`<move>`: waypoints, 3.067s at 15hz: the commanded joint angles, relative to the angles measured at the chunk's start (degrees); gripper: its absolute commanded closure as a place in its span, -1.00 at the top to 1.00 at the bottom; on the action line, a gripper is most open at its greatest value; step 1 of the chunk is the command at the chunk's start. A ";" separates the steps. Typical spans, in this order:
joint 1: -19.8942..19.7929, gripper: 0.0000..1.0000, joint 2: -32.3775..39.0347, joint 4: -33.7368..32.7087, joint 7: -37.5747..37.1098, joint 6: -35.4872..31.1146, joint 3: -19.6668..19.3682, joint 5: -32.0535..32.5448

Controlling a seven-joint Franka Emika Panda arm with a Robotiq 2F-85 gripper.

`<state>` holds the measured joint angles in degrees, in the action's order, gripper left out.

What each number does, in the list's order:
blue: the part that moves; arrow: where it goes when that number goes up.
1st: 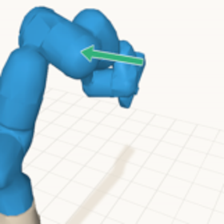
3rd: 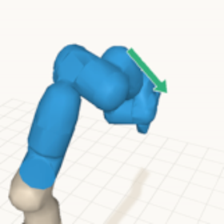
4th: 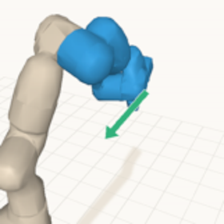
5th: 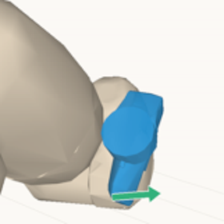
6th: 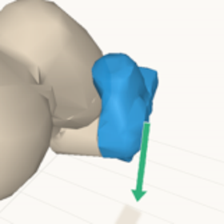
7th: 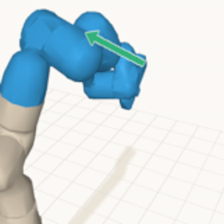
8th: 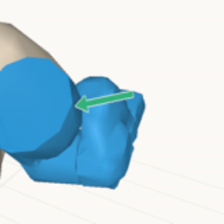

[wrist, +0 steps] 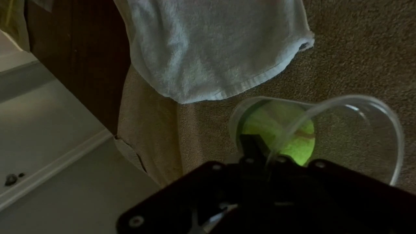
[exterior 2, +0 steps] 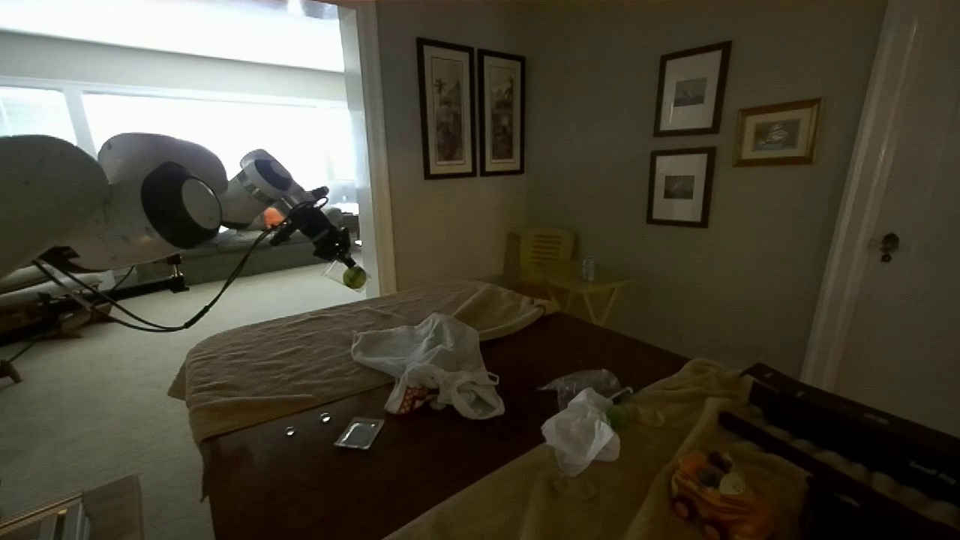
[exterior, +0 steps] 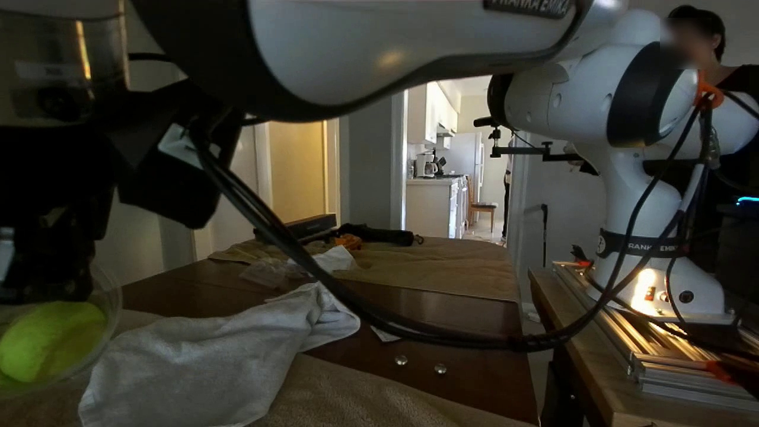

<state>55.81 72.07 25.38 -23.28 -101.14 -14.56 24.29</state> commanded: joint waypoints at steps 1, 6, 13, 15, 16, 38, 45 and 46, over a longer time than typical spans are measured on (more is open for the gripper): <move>-1.56 -0.99 0.50 0.00 -4.20 -2.05 0.61 -1.71; -3.67 -0.99 1.20 0.02 -10.87 -0.84 2.67 -5.20; -3.75 -0.95 1.82 0.03 -10.72 -1.06 2.18 -4.58; -4.76 -0.99 1.58 0.03 -11.96 -3.22 2.93 -5.68; -5.35 -0.99 1.47 0.03 -12.78 -4.07 2.95 -5.89; -17.75 -0.99 0.79 -0.10 -44.45 -5.13 5.07 -9.63; -25.67 -0.99 -0.39 -0.07 -54.31 -2.23 4.94 -11.38; -27.20 -0.99 -0.35 -0.07 -55.65 -1.88 5.05 -11.48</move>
<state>32.02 72.70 25.31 -74.85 -104.89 -9.93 14.54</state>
